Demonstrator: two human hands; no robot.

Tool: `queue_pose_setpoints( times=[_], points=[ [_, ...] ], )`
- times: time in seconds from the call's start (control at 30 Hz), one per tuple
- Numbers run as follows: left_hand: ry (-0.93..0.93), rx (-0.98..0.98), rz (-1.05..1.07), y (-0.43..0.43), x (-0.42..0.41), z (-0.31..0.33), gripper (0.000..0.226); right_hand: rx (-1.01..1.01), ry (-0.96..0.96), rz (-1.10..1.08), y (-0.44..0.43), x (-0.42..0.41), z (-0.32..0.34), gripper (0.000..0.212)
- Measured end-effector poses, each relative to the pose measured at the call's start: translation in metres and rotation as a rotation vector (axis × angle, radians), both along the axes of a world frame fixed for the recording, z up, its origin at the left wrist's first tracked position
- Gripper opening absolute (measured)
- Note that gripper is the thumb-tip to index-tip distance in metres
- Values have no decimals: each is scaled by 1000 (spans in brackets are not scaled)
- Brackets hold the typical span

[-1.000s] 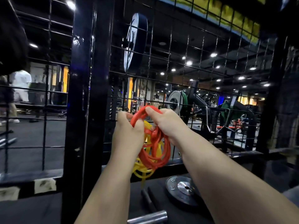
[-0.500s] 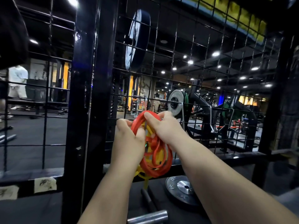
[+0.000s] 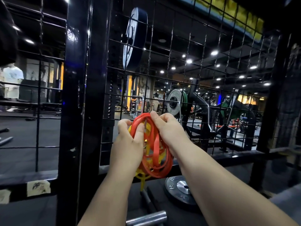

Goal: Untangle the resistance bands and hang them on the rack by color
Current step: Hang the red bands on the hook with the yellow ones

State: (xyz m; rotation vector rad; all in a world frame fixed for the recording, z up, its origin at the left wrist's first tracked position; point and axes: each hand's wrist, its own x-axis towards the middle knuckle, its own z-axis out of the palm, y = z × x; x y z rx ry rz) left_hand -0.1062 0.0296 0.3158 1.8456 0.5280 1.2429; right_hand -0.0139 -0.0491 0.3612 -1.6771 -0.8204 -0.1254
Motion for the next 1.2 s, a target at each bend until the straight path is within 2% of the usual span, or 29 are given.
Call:
queue_pose_setpoints(
  times=[0.17,0.33,0.43,0.53,0.67,0.73,0.93,1.03,1.1,1.2],
  points=[
    [-14,-29,2,5,4,9,22,-163,-78,-180,8,-2,9,48],
    [-39,-39,41,6,8,7,23,-151,-144,-221,7,-10,-5,42],
    [-16,-34,66,-1,7,-6,24,-90,-147,-169,2,-13,-23,35],
    [-113,5,41,-11,0,-23,24,19,-142,-139,-3,-13,-38,27],
    [-207,31,-33,-20,-8,-42,29,251,28,-85,-10,-12,-59,21],
    [-200,34,-46,-22,-11,-49,32,283,70,-91,-16,-13,-68,22],
    [-153,61,-20,-29,-15,-63,47,134,-24,-118,-29,-23,-93,26],
    [-228,-9,-58,-35,-16,-73,59,88,-87,-115,-31,-24,-103,27],
    [-307,-56,-70,-38,-17,-82,57,34,-104,-103,-31,-23,-109,29],
    [-305,-49,62,-44,-19,-94,40,-18,-82,-31,-35,-21,-119,29]
  ],
)
